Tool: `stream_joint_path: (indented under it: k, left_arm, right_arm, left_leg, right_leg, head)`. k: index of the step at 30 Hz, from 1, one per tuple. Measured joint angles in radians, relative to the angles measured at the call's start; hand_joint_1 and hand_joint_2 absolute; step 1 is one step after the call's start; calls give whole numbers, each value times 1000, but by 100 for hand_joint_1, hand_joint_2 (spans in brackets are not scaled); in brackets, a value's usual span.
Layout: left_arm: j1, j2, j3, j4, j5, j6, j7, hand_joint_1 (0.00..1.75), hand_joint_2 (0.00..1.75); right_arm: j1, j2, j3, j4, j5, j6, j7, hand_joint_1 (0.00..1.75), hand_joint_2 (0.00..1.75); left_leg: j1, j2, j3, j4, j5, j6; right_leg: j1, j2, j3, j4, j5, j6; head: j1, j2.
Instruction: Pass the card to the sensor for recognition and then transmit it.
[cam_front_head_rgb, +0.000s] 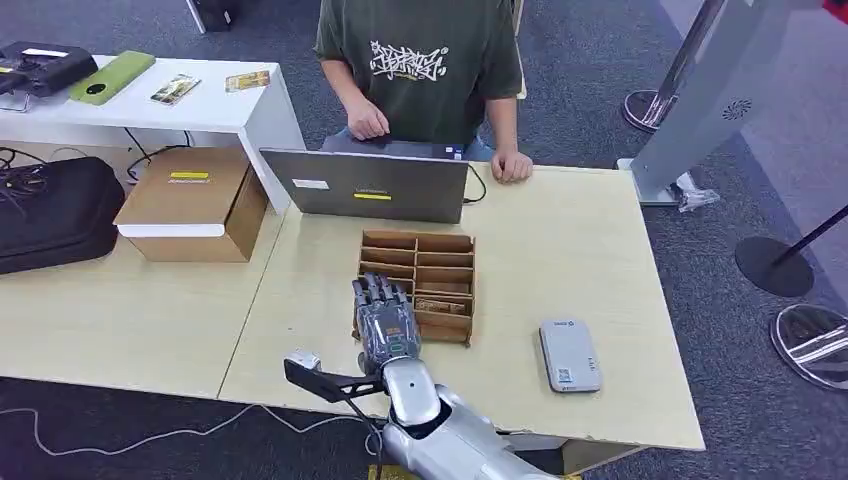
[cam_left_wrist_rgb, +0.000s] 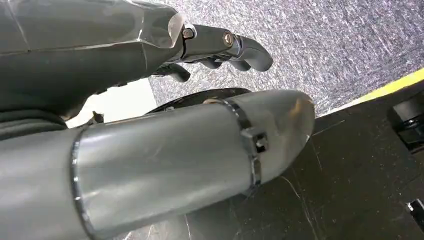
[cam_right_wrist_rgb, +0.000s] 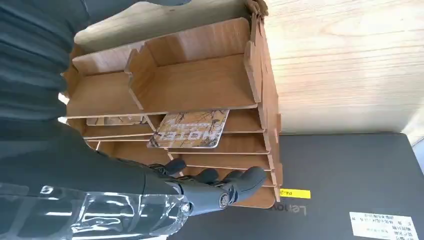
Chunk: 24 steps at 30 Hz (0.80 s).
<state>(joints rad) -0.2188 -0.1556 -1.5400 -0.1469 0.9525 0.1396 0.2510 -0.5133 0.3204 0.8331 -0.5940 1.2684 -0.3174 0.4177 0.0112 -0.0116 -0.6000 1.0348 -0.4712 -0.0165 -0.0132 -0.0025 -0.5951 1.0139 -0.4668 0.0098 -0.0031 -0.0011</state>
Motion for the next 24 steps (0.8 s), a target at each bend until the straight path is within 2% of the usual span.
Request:
stream_joint_path:
  k: [14,24]
  left_arm:
    - [-3,0,0,0,-10,-5,0,0,0]
    - [-3,0,0,0,-6,-6,0,0,0]
  right_arm:
    - [-12,0,-2,7,13,-18,11,0,175]
    - [-45,0,-3,13,-27,-21,23,0,175]
  left_leg:
    - [0,0,0,0,0,0]
    - [0,0,0,0,0,0]
  right_leg:
    - [0,0,0,0,0,0]
    - [0,0,0,0,0,0]
  head:
    - [0,0]
    - [0,0]
